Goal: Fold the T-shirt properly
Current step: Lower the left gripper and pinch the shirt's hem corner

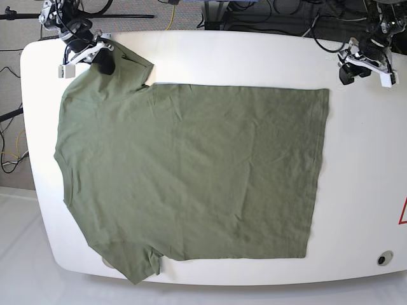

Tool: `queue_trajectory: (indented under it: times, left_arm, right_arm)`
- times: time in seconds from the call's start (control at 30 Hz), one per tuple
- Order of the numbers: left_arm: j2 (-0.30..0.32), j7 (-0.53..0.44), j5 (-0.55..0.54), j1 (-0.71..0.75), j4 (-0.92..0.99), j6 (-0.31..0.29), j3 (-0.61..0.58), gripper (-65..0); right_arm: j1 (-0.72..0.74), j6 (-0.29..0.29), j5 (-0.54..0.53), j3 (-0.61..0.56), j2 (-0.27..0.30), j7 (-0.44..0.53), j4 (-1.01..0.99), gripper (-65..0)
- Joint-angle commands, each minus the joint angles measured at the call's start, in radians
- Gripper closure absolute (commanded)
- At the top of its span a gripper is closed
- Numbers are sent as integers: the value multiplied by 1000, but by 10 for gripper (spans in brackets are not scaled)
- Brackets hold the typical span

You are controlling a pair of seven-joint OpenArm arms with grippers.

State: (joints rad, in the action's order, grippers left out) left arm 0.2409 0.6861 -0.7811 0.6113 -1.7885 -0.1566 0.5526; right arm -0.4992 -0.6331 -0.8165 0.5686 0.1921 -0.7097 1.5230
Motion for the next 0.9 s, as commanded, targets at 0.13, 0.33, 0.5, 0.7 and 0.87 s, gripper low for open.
queue_trajectory:
  times: [0.13, 0.33, 0.5, 0.7, 0.87]
  left_arm:
    - [1, 96, -93, -77, 50, -21, 33, -360]
    - [2, 94, -75, -95, 80, -16, -16, -355]
    - [3, 63, -42, -96, 107, -2, -93, -356]
    - [3, 22, -20, -95, 116, 12, -141, -351]
    - [3, 29, -38, -100, 124, 9, -125, -350]
  right_arm:
    - [-5, 9, 25, 5, 12, -20, 8, 0]
    - [-4, 6, 24, 6, 13, -23, 9, 0]
    - [-6, -6, 16, 8, 13, -18, 10, 0]
    - [-5, -7, 16, 9, 15, -18, 9, 0]
    - [-7, -13, 15, 8, 12, -18, 15, 0]
